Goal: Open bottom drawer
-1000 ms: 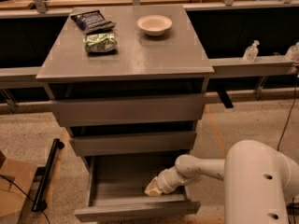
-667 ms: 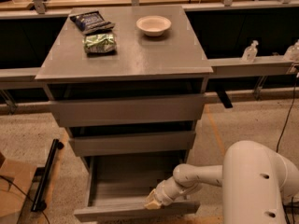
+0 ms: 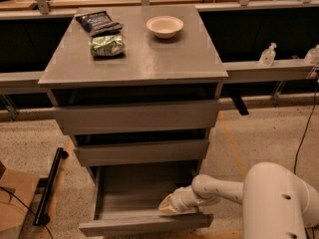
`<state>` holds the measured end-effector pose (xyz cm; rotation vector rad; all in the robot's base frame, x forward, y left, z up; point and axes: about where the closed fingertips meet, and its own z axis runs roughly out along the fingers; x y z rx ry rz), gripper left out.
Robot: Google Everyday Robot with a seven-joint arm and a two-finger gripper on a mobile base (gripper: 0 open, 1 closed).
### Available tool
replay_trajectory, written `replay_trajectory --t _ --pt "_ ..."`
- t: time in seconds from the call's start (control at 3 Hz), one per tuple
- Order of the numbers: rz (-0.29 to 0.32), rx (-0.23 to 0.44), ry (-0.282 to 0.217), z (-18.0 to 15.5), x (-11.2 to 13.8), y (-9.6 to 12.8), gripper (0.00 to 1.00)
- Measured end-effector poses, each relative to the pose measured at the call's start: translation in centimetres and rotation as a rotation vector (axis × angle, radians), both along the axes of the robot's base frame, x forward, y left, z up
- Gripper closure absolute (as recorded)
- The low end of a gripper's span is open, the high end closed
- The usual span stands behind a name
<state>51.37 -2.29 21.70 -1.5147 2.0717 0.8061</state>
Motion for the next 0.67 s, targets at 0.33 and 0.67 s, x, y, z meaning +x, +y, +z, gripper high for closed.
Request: replay_trajectory --t 0.33,0.67 --pt "0.0 -0.013 -0.104 2.1 1.6 0.0 1.0" --pt "-0.011 -0.029 -0.088 0.4 2.3 -0.5 1.0"
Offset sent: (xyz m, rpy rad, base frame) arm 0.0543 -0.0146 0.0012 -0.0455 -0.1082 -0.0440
